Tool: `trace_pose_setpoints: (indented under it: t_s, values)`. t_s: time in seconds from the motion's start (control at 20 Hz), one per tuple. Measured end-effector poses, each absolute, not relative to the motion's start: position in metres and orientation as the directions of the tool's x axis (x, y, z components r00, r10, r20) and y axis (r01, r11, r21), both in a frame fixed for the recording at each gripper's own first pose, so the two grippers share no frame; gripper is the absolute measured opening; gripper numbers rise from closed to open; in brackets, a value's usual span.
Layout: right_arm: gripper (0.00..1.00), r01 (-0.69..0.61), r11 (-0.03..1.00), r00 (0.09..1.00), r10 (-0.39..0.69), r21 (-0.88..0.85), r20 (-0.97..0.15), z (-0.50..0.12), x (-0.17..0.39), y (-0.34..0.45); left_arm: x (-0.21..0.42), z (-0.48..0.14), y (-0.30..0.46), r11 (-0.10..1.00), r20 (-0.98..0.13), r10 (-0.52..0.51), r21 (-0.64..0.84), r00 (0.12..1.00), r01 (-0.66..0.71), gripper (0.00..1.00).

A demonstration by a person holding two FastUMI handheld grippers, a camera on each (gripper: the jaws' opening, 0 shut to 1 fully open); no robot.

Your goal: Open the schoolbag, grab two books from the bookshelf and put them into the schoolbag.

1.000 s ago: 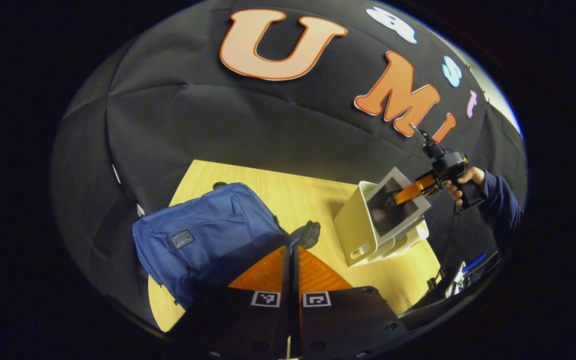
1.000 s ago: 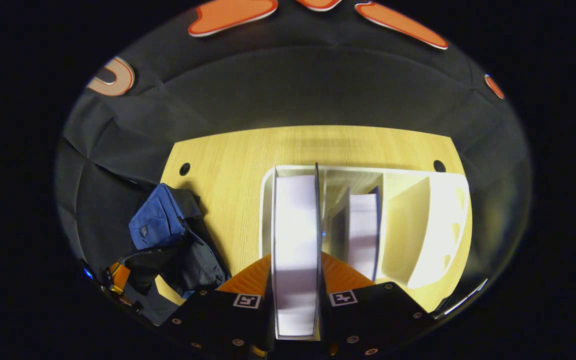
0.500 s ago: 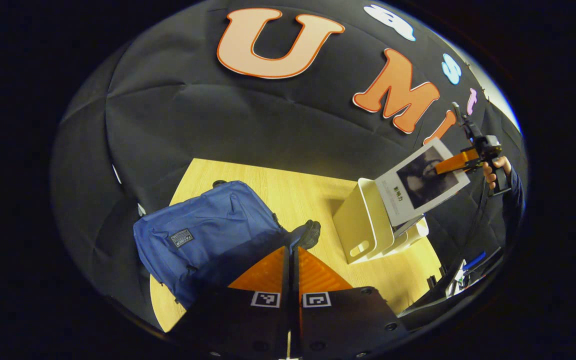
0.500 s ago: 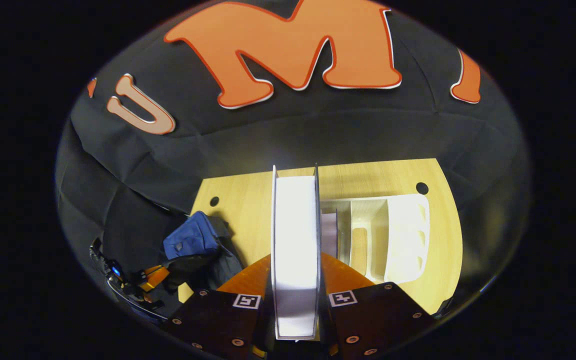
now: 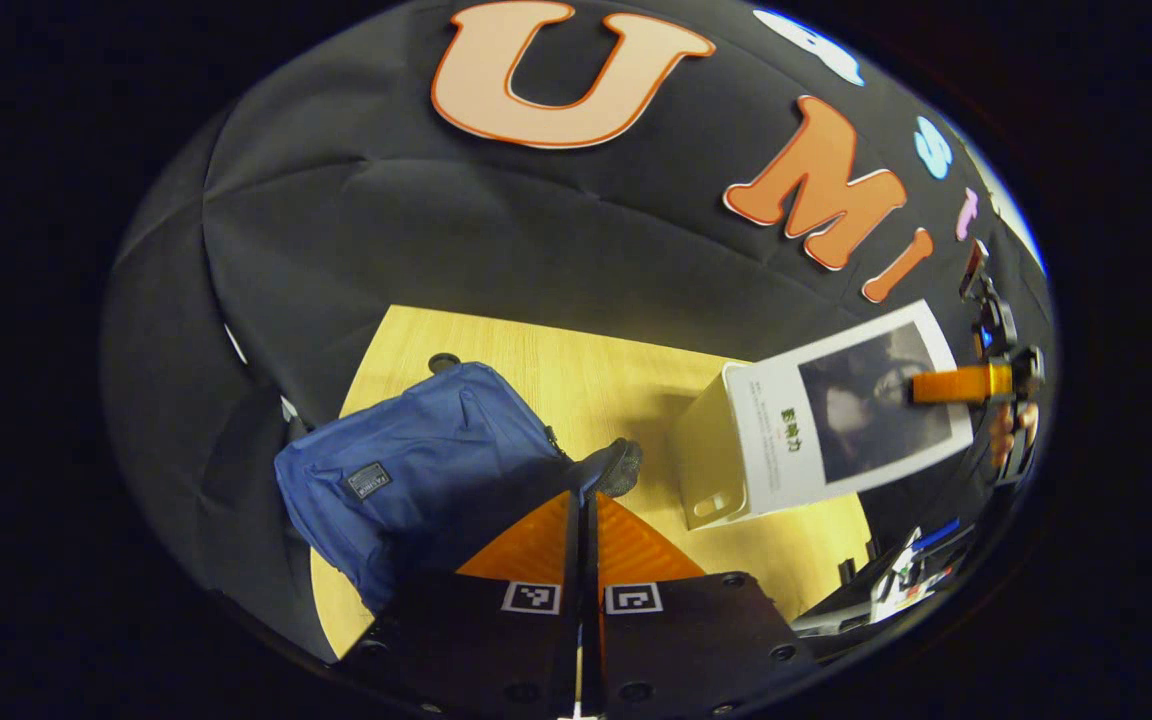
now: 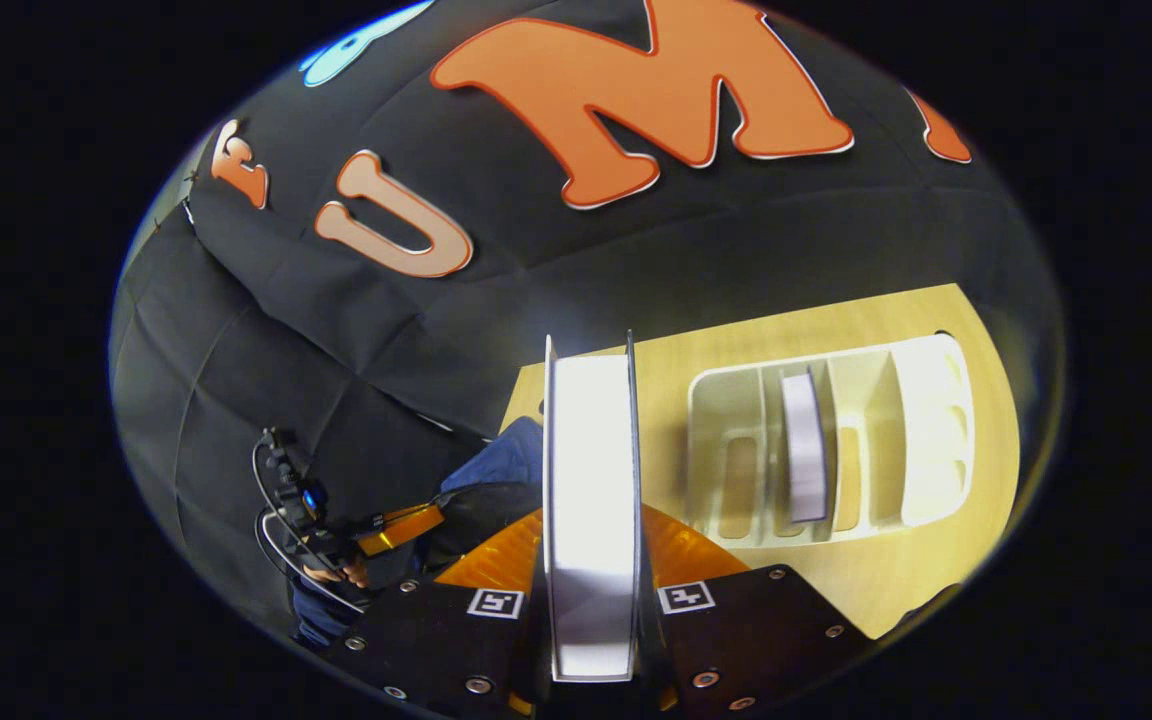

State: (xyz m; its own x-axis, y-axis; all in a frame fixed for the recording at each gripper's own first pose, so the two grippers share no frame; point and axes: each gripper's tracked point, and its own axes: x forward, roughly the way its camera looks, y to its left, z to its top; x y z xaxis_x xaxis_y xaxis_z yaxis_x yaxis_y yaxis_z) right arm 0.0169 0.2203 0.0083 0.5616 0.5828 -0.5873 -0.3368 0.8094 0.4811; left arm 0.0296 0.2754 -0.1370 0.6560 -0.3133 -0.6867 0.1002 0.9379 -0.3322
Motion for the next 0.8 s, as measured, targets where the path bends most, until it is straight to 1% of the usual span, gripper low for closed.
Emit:
trace_pose_setpoints:
  t_s: [0.15,0.25,0.4,0.55,0.7,0.8]
  values:
    - [0.34,-0.326,0.753,0.504,0.650,0.572,-0.568,-0.012,-0.005,0.254,0.034,-0.128,0.276,0.939,-0.688,-0.311,-0.331,0.655,0.098,0.02]
    - [0.34,-0.303,0.735,0.488,0.667,0.607,-0.563,-0.029,-0.015,0.270,0.034,-0.125,0.277,0.942,-0.692,-0.304,-0.319,0.655,0.101,0.02]
    - [0.34,-0.235,0.732,0.488,0.657,0.639,-0.574,-0.068,-0.027,0.290,0.037,-0.121,0.266,0.934,-0.696,-0.322,-0.346,0.642,0.092,0.02]
    - [0.34,-0.138,0.713,0.480,0.656,0.688,-0.583,-0.108,-0.033,0.313,0.041,-0.122,0.259,0.921,-0.696,-0.337,-0.382,0.635,0.069,0.02]
    - [0.34,-0.103,0.693,0.500,0.656,0.714,-0.565,-0.132,-0.032,0.332,0.042,-0.123,0.255,0.917,-0.697,-0.343,-0.394,0.630,0.063,0.02]
    - [0.34,-0.090,0.686,0.529,0.647,0.722,-0.549,-0.145,-0.025,0.342,0.041,-0.123,0.253,0.916,-0.697,-0.350,-0.395,0.626,0.072,0.02]
